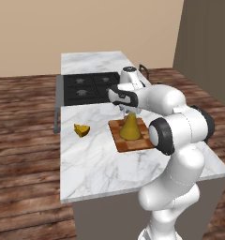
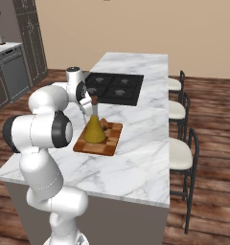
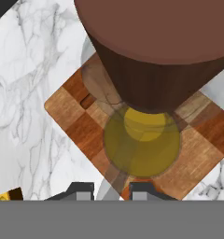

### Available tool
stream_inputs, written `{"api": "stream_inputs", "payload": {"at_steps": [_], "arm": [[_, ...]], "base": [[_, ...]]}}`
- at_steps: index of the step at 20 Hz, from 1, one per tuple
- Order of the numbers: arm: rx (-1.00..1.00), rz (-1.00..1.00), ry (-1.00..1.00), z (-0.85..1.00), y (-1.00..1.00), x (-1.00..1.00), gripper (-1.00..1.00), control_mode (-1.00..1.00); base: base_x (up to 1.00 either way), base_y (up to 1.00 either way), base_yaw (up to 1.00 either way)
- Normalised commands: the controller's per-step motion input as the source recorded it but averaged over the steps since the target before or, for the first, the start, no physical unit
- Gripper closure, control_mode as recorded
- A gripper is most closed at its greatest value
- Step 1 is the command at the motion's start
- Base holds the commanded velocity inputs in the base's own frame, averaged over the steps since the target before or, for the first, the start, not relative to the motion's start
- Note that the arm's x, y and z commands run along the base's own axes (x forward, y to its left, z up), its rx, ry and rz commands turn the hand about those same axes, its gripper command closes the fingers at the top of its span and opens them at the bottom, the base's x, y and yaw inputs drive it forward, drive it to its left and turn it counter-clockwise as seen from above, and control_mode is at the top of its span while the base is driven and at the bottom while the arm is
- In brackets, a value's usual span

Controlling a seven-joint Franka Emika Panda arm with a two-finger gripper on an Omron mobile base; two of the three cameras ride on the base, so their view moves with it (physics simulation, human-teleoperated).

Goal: Retrieve the reheated potato from the microwave, then place the potato, cheese, and condiment on the cutting board.

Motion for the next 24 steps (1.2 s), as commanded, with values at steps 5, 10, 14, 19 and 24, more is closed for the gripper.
{"api": "stream_inputs", "payload": {"at_steps": [5,10,14,19,24], "arm": [[-0.08,0.00,0.01,-0.12,-0.01,-0.16,-1.00,-1.00],[-0.04,0.00,0.00,-0.01,-0.03,-0.08,-1.00,-1.00],[-0.01,0.00,0.00,0.07,0.00,0.00,-1.00,-1.00],[0.00,0.00,0.00,0.22,0.01,-0.02,-1.00,-1.00],[-0.01,0.00,0.00,0.31,0.16,-0.23,-1.00,-1.00]], "base": [[0.00,0.00,0.00],[0.00,0.00,0.00],[0.00,0.00,0.00],[0.00,0.00,0.00],[0.00,0.00,0.00]]}}
